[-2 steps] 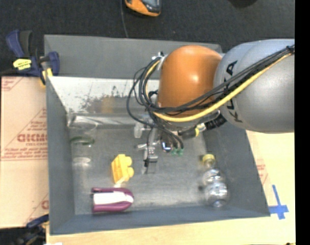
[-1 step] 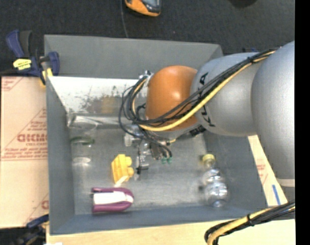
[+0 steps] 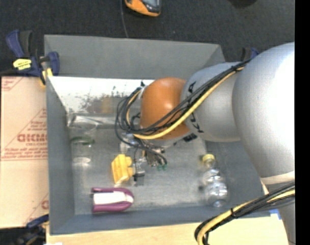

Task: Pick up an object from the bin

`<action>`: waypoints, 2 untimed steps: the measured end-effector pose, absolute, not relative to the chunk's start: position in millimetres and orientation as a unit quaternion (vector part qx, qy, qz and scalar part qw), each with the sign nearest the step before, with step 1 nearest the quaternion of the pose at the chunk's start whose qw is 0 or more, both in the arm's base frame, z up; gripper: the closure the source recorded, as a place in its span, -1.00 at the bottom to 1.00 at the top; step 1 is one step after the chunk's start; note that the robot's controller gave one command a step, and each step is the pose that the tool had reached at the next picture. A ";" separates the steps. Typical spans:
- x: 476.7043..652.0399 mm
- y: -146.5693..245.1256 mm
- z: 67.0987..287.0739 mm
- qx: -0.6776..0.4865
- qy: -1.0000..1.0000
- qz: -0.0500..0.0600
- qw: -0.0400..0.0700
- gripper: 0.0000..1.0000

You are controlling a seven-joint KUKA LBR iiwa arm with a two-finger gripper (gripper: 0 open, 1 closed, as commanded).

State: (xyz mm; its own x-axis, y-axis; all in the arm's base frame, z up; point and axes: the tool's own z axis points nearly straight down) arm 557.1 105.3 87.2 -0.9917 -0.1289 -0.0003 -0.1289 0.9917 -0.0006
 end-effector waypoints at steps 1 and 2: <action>564.5 117.9 113.1 -0.152 0.988 0.000 0.004 -1.00; 558.3 105.9 67.7 -0.160 0.987 0.000 0.000 -1.00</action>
Offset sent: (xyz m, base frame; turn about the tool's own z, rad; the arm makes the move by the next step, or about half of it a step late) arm 0.0012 0.0009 -0.0172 -0.1941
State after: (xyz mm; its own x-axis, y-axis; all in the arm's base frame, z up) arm 558.3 105.9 67.7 -0.9486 -0.3166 -0.0003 -0.3166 0.9486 0.0003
